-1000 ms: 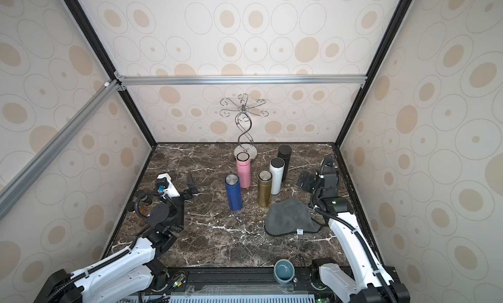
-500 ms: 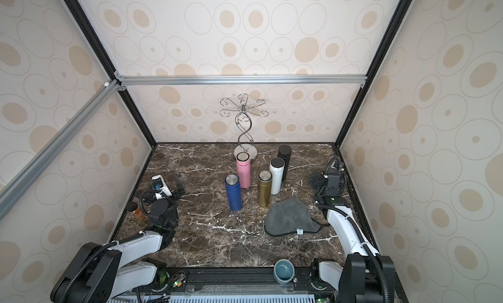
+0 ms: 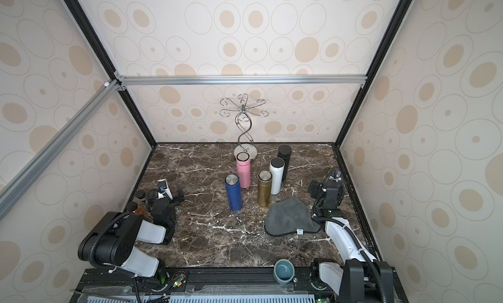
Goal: Wipe the surface of the thermos
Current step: Reset both arms
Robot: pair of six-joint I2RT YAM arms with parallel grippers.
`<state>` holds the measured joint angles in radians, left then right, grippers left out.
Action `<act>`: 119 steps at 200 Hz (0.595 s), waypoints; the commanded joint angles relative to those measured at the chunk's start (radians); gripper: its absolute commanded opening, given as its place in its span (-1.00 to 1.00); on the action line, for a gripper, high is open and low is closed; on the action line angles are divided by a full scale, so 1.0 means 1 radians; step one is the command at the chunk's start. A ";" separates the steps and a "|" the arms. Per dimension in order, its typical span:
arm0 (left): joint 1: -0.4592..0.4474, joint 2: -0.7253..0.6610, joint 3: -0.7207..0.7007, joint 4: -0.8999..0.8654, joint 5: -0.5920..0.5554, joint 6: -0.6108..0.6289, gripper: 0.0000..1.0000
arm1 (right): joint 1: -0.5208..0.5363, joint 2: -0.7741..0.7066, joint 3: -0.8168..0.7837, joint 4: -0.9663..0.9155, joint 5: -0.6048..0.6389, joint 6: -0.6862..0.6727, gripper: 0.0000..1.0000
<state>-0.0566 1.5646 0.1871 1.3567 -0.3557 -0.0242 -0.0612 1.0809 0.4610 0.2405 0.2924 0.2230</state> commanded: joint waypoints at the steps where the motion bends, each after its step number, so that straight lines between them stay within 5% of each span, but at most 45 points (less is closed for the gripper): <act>1: 0.031 -0.007 0.001 0.028 0.149 -0.045 1.00 | -0.002 -0.007 -0.095 0.212 -0.037 -0.022 0.98; 26: 0.032 0.014 0.008 0.061 0.154 -0.030 1.00 | 0.022 0.107 -0.152 0.415 -0.063 -0.039 0.98; 73: 0.029 0.019 0.000 0.079 0.144 -0.031 1.00 | 0.149 0.361 -0.219 0.825 0.112 -0.170 0.98; 119: 0.028 0.012 0.008 0.054 0.146 -0.033 1.00 | 0.168 0.375 -0.152 0.709 0.074 -0.203 0.98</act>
<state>-0.0292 1.5764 0.1871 1.3991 -0.2180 -0.0540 0.0948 1.4418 0.2630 0.9146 0.3786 0.0772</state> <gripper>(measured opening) 0.998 0.990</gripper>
